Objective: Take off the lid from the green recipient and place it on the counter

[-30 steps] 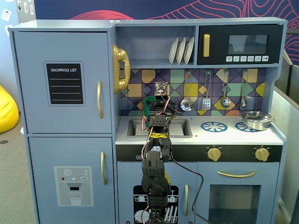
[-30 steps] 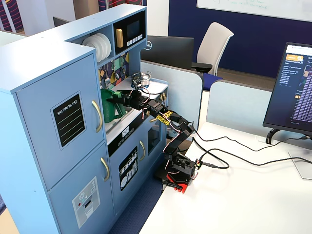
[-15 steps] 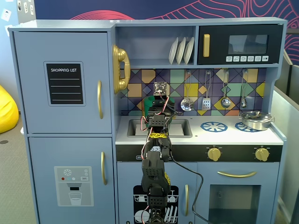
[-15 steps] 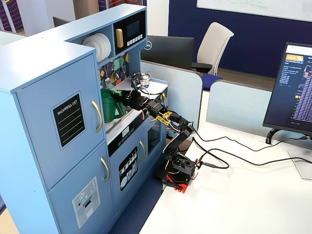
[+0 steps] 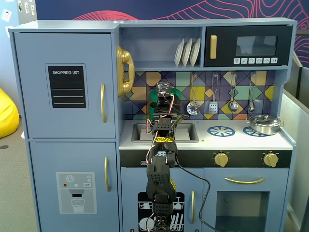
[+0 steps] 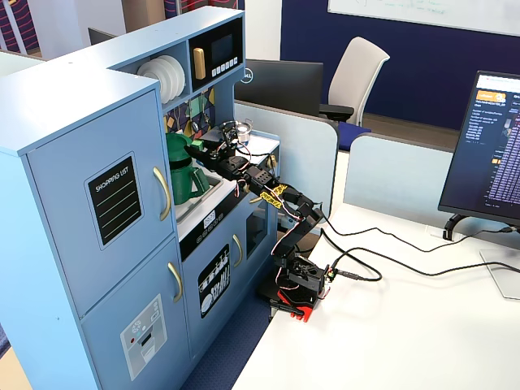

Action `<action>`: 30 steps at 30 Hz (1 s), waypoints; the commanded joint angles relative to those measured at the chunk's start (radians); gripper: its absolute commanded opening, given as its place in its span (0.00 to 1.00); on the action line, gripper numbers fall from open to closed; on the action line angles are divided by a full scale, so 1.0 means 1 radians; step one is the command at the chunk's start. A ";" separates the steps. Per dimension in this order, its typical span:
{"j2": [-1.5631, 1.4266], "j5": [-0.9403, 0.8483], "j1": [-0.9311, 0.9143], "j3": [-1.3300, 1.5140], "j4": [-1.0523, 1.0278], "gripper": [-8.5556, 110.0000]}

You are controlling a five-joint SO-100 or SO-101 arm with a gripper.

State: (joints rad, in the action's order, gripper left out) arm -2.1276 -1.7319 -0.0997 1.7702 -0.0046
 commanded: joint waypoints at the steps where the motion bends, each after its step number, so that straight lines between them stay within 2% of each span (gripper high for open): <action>1: -0.032 -0.014 -0.061 -0.092 0.032 0.07; 11: -0.040 0.086 -0.388 -0.135 -0.015 0.07; 18: -0.034 0.117 -0.518 -0.055 -0.005 0.07; 24: 0.020 0.118 -0.548 0.190 0.308 0.07; 30: 0.046 0.123 -0.551 0.348 0.413 0.07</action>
State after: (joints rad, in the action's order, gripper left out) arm -2.0785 -1.6276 -0.6443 2.0923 0.3206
